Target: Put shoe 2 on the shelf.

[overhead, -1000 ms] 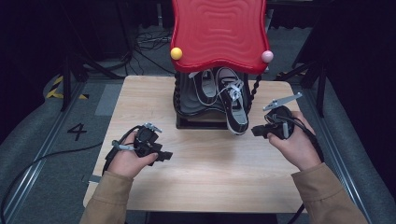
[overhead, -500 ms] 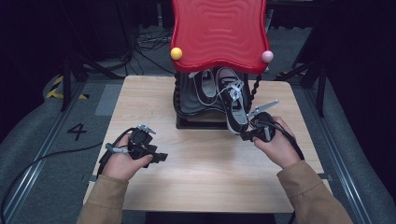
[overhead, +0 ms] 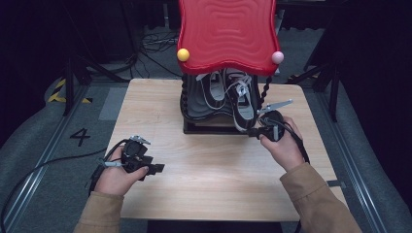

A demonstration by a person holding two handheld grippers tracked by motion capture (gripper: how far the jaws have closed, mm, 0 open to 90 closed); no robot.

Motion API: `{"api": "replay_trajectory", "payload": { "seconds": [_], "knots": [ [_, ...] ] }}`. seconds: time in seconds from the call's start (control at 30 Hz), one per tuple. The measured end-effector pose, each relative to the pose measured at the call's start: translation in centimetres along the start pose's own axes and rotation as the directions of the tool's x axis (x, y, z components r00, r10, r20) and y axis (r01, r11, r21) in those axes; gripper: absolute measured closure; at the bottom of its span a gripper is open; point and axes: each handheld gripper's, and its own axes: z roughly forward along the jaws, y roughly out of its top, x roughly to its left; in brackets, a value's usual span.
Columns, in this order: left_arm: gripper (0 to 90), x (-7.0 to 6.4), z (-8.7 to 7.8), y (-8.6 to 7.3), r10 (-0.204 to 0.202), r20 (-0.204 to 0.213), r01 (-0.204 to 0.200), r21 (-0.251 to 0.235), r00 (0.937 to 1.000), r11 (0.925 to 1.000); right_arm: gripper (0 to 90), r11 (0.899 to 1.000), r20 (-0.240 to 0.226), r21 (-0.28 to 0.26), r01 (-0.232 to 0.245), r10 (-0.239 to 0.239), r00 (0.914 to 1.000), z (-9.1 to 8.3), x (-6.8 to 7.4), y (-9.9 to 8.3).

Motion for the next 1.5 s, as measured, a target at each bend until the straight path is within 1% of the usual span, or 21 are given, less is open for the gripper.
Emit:
{"api": "replay_trajectory", "payload": {
  "seconds": [0.1, 0.17, 0.2, 0.27, 0.3, 0.43, 0.5, 0.53, 0.63, 0.67, 0.7, 0.73, 0.8, 0.87, 0.97, 1.13, 1.2, 1.27, 1.37, 1.43, 1.5],
  "knots": [
    [41.7, 0.3, 0.0, -0.3, -0.007, -0.003, 0.007, 0.003, 1.0000, 1.0000, 90.0, 1.000, 0.021, -0.015, 0.008, -0.008, 0.9997, 0.3, -0.2, 0.8],
    [41.8, 0.3, 0.0, -0.5, -0.012, -0.002, 0.012, 0.004, 0.9999, 0.9999, 90.0, 0.999, 0.067, -0.021, 0.035, -0.033, 0.9972, 0.8, -0.1, 1.5],
    [41.7, 0.3, -0.1, -0.5, -0.010, -0.003, 0.010, 0.006, 0.9999, 0.9999, 90.0, 0.999, 0.076, -0.022, 0.036, -0.034, 0.9965, 1.0, -0.1, 1.8],
    [41.7, 0.3, -0.2, -0.7, -0.013, -0.003, 0.013, 0.002, 0.9999, 0.9999, 90.0, 0.999, 0.053, -0.018, 0.028, -0.027, 0.9982, 1.5, -0.2, 2.4],
    [41.8, 0.3, -0.4, -0.9, -0.017, -0.005, 0.017, 0.000, 0.9998, 0.9999, 90.0, 0.998, 0.052, 0.004, 0.056, -0.056, 0.9971, 2.4, 0.2, 3.0],
    [41.8, 0.5, -0.6, -1.2, -0.024, -0.010, 0.024, 0.002, 0.9997, 0.9997, 90.0, 0.997, 0.049, 0.019, 0.075, -0.075, 0.9959, 3.2, 0.8, 3.6],
    [41.7, 0.4, -0.6, -1.4, -0.027, -0.011, 0.027, 0.000, 0.9996, 0.9996, 90.0, 1.000, 0.029, 0.003, 0.031, -0.031, 0.9991, 3.5, 1.1, 3.9],
    [41.8, 0.4, -0.7, -1.5, -0.027, -0.010, 0.027, -0.003, 0.9996, 0.9996, 90.0, 0.999, 0.043, 0.008, 0.037, -0.038, 0.9984, 3.6, 1.2, 4.0],
    [41.7, 0.4, -0.9, -1.6, -0.025, -0.011, 0.025, -0.003, 0.9996, 0.9997, 90.0, 1.000, 0.046, 0.006, 0.026, -0.026, 0.9986, 3.7, 0.9, 4.2],
    [41.7, 0.4, -0.8, -1.6, -0.026, -0.012, 0.026, -0.004, 0.9996, 0.9996, 90.0, 0.999, 0.066, -0.003, 0.034, -0.034, 0.9972, 3.7, 0.9, 4.1],
    [41.7, 0.4, -0.8, -1.6, -0.028, -0.013, 0.028, -0.003, 0.9995, 0.9996, 90.0, 0.999, 0.116, -0.011, 0.041, -0.039, 0.9925, 3.7, 0.9, 4.1],
    [41.7, 0.4, -0.8, -1.6, -0.027, -0.016, 0.027, -0.002, 0.9995, 0.9996, 90.0, 0.999, 0.145, -0.017, 0.043, -0.040, 0.9886, 3.7, 0.8, 4.2],
    [41.8, 0.4, -0.7, -1.6, -0.027, -0.013, 0.027, 0.000, 0.9996, 0.9996, 90.0, 0.999, 0.104, -0.030, 0.029, -0.026, 0.9942, 3.9, 0.3, 4.4],
    [41.8, 0.4, -0.6, -1.6, -0.024, -0.014, 0.024, 0.005, 0.9996, 0.9997, 90.0, 0.998, 0.135, -0.027, 0.053, -0.049, 0.9896, 4.4, 0.4, 4.8],
    [41.7, 0.4, -0.5, -1.6, -0.027, -0.014, 0.027, 0.006, 0.9995, 0.9996, 90.0, 0.999, 0.145, -0.010, 0.051, -0.049, 0.9882, 4.6, 0.5, 5.3],
    [41.7, 0.3, -0.4, -1.5, -0.022, -0.012, 0.022, 0.008, 0.9997, 0.9997, 90.0, 0.997, 0.195, 0.004, 0.081, -0.080, 0.9775, 5.4, 0.5, 5.4],
    [41.8, 0.3, -0.4, -1.5, -0.024, -0.012, 0.024, 0.008, 0.9996, 0.9997, 90.0, 0.996, 0.196, 0.013, 0.091, -0.091, 0.9764, 5.5, 0.6, 5.5],
    [41.8, 0.2, -0.3, -1.5, -0.025, -0.011, 0.025, 0.011, 0.9996, 0.9996, 90.0, 0.996, 0.168, 0.008, 0.093, -0.093, 0.9814, 5.5, 0.3, 5.8],
    [41.8, 0.2, -0.1, -1.4, -0.021, -0.012, 0.021, 0.018, 0.9997, 0.9996, 90.0, 0.995, 0.172, 0.031, 0.092, -0.096, 0.9805, 5.6, 0.3, 6.3],
    [41.8, 0.1, -0.1, -1.4, -0.018, -0.007, 0.018, 0.019, 0.9998, 0.9997, 90.0, 0.994, 0.220, 0.031, 0.104, -0.108, 0.9694, 6.4, 0.1, 6.5],
    [41.7, 0.1, -0.1, -1.4, -0.019, -0.004, 0.019, 0.014, 0.9998, 0.9997, 90.0, 0.994, 0.224, 0.031, 0.101, -0.105, 0.9688, 6.5, 0.1, 6.6]
  ]
}}
